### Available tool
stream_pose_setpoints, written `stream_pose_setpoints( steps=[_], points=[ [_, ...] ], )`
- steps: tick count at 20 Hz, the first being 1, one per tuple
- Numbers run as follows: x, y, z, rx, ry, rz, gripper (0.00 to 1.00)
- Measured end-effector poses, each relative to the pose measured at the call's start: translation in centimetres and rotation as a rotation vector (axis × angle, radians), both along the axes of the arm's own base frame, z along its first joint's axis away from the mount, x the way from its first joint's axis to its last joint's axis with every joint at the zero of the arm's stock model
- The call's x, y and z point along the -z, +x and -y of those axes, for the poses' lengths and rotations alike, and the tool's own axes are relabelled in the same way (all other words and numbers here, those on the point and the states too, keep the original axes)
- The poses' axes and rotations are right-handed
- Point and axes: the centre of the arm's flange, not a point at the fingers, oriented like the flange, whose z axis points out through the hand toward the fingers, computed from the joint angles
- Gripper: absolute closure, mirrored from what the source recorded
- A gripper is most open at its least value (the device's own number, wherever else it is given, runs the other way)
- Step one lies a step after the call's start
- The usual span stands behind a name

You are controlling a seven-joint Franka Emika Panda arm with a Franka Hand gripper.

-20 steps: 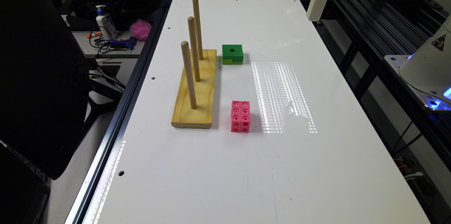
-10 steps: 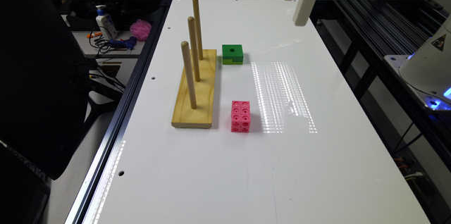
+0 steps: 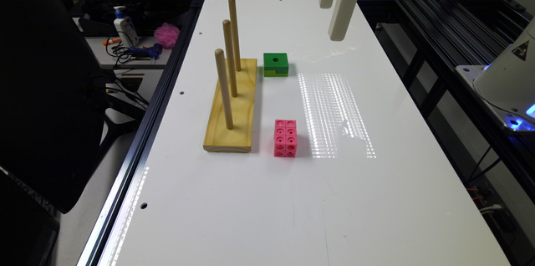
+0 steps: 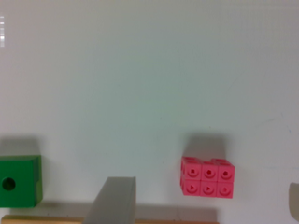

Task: Pick up pink block.

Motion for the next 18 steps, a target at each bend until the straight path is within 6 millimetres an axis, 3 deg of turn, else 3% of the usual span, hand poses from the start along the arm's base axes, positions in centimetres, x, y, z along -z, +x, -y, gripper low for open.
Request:
stream_pose_setpoints(
  steps=[11,18],
  points=[
    [0.0,-0.2,-1.3,0.000,-0.002,0.001,0.00],
    [4.8,1.1,-1.5,0.000,0.005,-0.025,0.00]
  ],
)
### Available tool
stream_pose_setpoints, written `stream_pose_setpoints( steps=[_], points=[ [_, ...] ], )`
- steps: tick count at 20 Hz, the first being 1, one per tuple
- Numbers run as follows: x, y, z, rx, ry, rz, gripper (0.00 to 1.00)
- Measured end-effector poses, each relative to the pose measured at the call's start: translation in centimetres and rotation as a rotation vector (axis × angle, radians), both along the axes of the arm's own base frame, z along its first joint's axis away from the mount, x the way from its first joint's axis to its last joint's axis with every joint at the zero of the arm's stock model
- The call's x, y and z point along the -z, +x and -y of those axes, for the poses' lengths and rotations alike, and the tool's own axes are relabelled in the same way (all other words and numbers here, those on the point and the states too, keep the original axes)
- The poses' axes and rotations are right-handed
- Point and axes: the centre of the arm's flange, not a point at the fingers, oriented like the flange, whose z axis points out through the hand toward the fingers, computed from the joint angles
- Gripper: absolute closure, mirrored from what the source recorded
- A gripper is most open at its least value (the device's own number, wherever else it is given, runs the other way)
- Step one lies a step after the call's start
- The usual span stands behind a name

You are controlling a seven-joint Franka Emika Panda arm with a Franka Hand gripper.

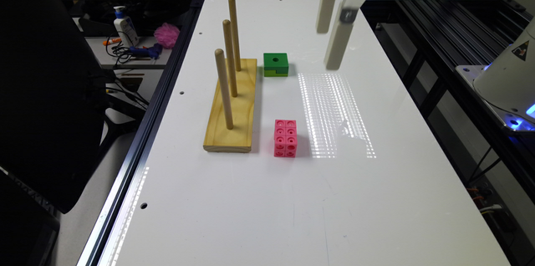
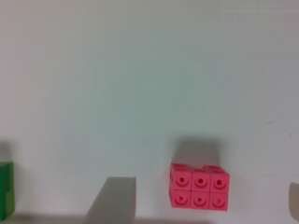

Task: Pick up pink block.

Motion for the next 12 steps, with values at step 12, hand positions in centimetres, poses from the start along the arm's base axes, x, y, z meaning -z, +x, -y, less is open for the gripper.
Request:
stream_pose_setpoints(
  steps=[12],
  points=[
    [6.0,0.8,-0.2,0.001,0.010,-0.023,0.00]
  ],
)
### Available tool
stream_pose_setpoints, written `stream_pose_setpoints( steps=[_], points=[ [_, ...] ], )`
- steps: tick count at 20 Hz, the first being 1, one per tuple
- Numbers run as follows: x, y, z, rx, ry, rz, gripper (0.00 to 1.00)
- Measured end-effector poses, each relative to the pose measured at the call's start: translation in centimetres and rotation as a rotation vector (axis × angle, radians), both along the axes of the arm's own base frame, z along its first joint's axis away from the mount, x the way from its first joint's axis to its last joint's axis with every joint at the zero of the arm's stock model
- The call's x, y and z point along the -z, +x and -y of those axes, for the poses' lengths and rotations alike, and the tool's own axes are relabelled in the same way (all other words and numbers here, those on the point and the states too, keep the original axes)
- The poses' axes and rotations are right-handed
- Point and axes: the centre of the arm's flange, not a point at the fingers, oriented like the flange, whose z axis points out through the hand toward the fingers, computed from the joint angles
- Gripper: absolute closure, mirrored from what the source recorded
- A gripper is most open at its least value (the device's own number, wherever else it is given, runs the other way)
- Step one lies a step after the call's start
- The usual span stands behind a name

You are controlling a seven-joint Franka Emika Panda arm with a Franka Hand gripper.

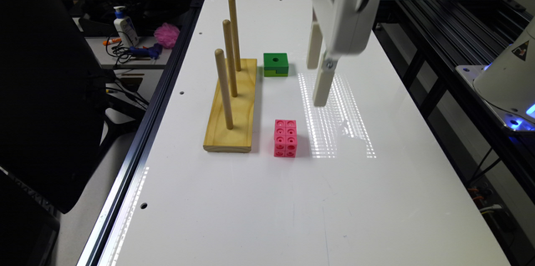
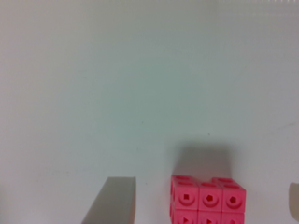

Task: Pick up pink block.

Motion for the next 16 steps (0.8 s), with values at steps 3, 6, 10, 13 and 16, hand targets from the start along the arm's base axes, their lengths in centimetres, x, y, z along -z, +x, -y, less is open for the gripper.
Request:
stream_pose_setpoints(
  steps=[3,6,10,13,16],
  points=[
    [0.2,0.2,-0.1,0.000,0.002,0.005,0.00],
    [-0.2,0.5,-0.2,-0.001,0.005,0.014,0.00],
    [-0.6,0.8,-0.4,-0.002,0.008,0.024,0.00],
    [-0.7,0.9,-0.4,-0.002,0.008,0.026,0.00],
    [1.2,1.1,-0.4,-0.001,0.010,0.015,0.00]
  ],
)
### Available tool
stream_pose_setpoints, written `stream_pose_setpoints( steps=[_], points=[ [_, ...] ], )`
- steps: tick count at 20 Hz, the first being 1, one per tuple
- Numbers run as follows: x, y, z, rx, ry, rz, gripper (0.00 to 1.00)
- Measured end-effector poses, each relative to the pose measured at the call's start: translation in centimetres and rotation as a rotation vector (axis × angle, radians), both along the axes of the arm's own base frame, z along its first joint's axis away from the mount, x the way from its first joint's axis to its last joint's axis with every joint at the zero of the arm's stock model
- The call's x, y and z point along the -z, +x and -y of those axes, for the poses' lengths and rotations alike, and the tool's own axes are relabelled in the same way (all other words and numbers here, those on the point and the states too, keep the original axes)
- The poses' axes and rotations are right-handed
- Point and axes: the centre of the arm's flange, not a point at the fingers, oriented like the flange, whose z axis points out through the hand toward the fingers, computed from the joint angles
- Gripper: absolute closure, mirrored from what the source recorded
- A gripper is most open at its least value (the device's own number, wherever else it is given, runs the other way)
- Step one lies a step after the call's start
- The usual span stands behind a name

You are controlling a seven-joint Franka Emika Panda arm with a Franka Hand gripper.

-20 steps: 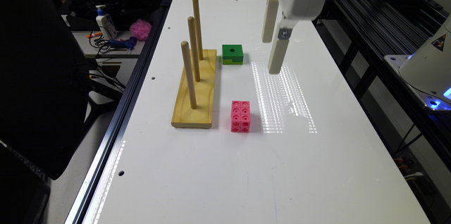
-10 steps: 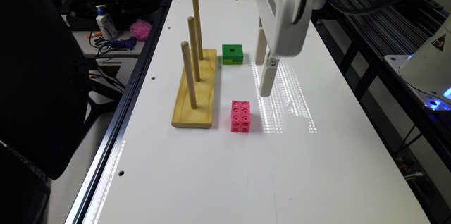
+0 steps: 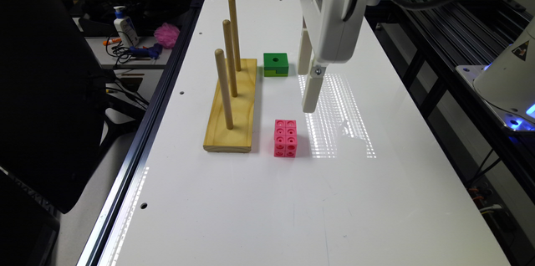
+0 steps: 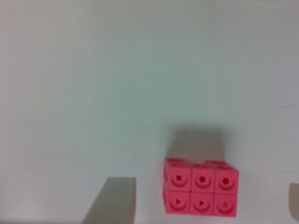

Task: Pick up pink block.

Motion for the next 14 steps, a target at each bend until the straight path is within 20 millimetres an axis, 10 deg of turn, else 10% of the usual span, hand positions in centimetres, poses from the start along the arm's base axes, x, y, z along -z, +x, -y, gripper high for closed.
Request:
stream_pose_setpoints(
  steps=[5,14],
  points=[
    [3.9,0.7,-0.3,0.002,0.013,0.004,0.00],
    [4.8,1.4,-0.7,0.000,0.018,0.001,0.00]
  ],
)
